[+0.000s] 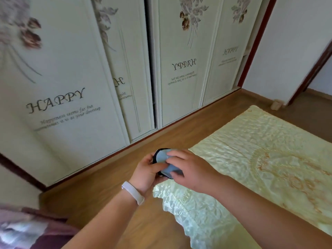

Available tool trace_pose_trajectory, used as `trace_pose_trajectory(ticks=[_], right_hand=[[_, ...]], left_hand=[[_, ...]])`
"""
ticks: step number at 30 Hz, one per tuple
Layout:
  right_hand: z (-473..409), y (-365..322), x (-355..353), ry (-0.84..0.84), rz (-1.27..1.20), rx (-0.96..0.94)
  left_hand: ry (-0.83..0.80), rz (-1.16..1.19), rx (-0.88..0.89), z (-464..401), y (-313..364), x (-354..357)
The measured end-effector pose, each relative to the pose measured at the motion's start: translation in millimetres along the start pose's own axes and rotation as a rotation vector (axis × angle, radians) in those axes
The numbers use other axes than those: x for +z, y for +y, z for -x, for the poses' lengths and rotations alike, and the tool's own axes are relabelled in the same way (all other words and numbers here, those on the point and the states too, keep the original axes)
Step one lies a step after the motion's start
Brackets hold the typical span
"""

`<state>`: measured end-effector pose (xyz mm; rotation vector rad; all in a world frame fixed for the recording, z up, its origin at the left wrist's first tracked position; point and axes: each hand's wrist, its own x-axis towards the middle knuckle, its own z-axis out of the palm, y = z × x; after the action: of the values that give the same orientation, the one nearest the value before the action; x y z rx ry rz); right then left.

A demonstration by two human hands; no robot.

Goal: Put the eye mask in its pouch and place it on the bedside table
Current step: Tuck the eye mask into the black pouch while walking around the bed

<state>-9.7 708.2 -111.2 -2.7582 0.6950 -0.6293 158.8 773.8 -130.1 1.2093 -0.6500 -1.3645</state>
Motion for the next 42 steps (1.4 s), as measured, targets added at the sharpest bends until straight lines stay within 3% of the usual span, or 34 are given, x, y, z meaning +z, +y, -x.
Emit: trace_pose_trajectory(ticks=[7, 14, 31, 42], right_hand=[[-73.7, -44.5, 37.8, -0.092, -0.072, -0.147], [-131.8, -44.8, 66.5, -0.142, -0.139, -0.190], [-303.3, 87.3, 84.6, -0.067, -0.196, -0.167], [-383.1, 132.5, 92.1, -0.076, -0.159, -0.134]], left_hand=[[0.183, 0.074, 0.059, 20.5, 22.1, -79.4], [0.246, 0.149, 0.078, 5.3, 44.5, -119.9], [0.288, 0.092, 0.097, -192.9, 135.5, -142.1], [0.228, 0.061, 0.048, -285.5, 175.9, -174.6]])
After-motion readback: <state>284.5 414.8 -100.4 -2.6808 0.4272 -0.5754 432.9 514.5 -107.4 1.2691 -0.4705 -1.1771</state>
